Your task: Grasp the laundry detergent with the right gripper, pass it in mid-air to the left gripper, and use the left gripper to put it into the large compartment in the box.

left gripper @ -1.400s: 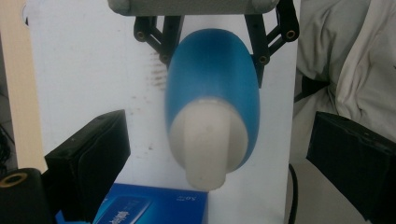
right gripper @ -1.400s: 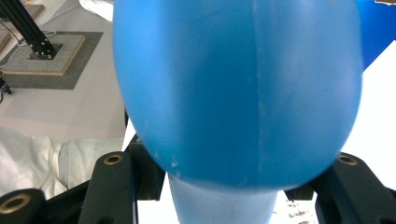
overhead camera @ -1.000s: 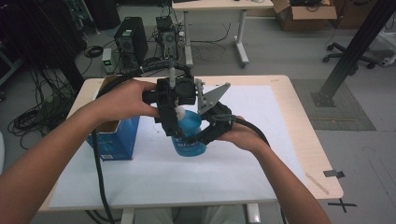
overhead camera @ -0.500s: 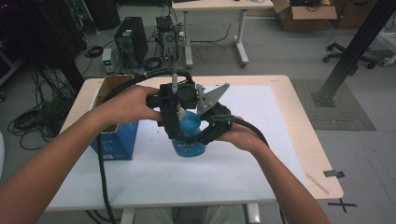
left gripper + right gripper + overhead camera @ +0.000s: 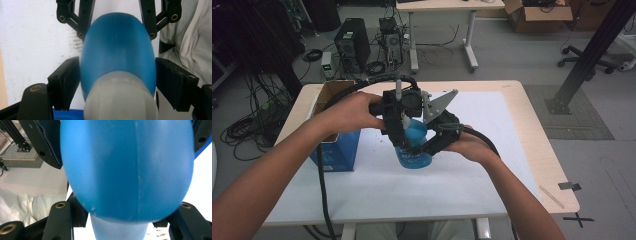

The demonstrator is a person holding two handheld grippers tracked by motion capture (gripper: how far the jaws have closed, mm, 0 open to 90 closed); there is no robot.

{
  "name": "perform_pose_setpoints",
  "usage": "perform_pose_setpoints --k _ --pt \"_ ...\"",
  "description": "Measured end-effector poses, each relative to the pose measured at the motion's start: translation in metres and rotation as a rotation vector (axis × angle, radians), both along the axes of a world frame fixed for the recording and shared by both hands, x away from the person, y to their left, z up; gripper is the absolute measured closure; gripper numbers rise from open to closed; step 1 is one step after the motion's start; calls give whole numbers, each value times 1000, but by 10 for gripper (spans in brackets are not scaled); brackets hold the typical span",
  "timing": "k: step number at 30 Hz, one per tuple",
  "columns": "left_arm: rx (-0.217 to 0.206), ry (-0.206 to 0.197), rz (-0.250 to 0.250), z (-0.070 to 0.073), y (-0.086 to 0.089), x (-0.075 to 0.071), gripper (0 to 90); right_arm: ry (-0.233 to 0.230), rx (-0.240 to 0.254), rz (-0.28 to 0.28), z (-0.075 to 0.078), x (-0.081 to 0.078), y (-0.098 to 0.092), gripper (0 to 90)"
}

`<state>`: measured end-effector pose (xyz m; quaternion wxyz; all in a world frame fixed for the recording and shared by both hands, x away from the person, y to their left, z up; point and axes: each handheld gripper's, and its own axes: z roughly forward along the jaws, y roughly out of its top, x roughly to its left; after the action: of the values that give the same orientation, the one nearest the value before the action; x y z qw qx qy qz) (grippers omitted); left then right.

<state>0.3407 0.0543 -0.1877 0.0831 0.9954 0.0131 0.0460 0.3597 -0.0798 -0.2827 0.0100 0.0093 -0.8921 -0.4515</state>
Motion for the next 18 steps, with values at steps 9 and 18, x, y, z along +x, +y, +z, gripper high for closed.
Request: perform_pose_setpoints --k 9,18 --pt "5 -2 -1 -2 -1 1 297 1 -2 0 -1 0 1 438" --pt "0 -6 0 -3 -1 0 370 -1 -8 3 -2 0 2 439"
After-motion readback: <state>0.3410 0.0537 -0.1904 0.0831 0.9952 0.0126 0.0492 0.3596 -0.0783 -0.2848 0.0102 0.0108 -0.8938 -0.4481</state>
